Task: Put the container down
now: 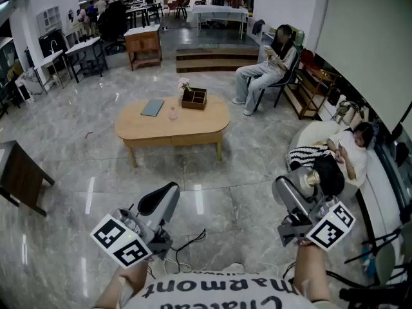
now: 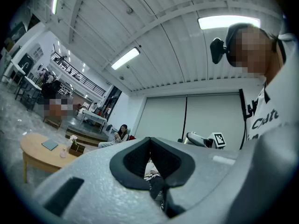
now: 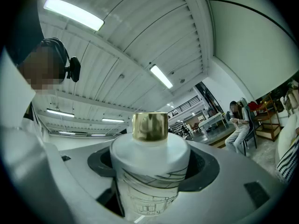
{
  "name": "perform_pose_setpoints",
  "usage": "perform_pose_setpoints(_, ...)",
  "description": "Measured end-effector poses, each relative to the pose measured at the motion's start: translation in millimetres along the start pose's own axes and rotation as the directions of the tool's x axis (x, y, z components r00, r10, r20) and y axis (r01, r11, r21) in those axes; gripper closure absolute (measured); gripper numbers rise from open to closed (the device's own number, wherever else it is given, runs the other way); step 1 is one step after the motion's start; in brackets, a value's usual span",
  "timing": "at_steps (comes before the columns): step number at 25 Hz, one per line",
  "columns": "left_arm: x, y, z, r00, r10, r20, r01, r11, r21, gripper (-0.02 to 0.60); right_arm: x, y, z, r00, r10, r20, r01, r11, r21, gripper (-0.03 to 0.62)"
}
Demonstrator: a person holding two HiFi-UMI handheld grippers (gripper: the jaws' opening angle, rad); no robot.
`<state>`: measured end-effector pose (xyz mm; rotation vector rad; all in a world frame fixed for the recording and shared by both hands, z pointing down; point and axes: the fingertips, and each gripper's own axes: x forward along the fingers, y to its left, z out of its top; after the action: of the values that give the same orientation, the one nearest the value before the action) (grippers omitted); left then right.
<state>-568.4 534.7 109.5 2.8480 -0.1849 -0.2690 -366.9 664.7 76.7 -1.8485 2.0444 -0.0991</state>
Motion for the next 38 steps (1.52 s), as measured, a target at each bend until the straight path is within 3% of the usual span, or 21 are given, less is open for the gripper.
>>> perform_pose_setpoints(8, -9, 13, -1, 1.000, -0.012, -0.005, 0.012, 1.000, 0.011, 0.568, 11, 2, -7, 1.000, -0.024, 0.016, 0.024, 1.000, 0.013, 0.255)
perform_pose_setpoints(15, 15, 44, -18, 0.999, 0.014, -0.043, -0.015, 1.000, -0.019, 0.567, 33, -30, -11, 1.000, -0.007, 0.020, 0.005, 0.998, 0.066, 0.254)
perform_pose_setpoints(20, 55, 77, -21, 0.998, 0.058, -0.021, -0.059, 0.998, -0.033, 0.568, 63, -81, -9, 1.000, 0.011, 0.024, -0.013, 0.996, 0.084, 0.255)
perform_pose_setpoints(30, 184, 143, -22, 0.994, 0.113, -0.003, -0.113, 0.993, 0.019, 0.568, 157, -206, 25, 0.993, 0.113, -0.016, -0.113, 0.993, 0.034, 0.255)
perform_pose_setpoints(38, 242, 183, -29, 0.980, 0.196, 0.027, -0.197, 0.980, 0.033, 0.567, 209, -279, 28, 0.986, 0.165, -0.012, -0.164, 0.985, 0.054, 0.255)
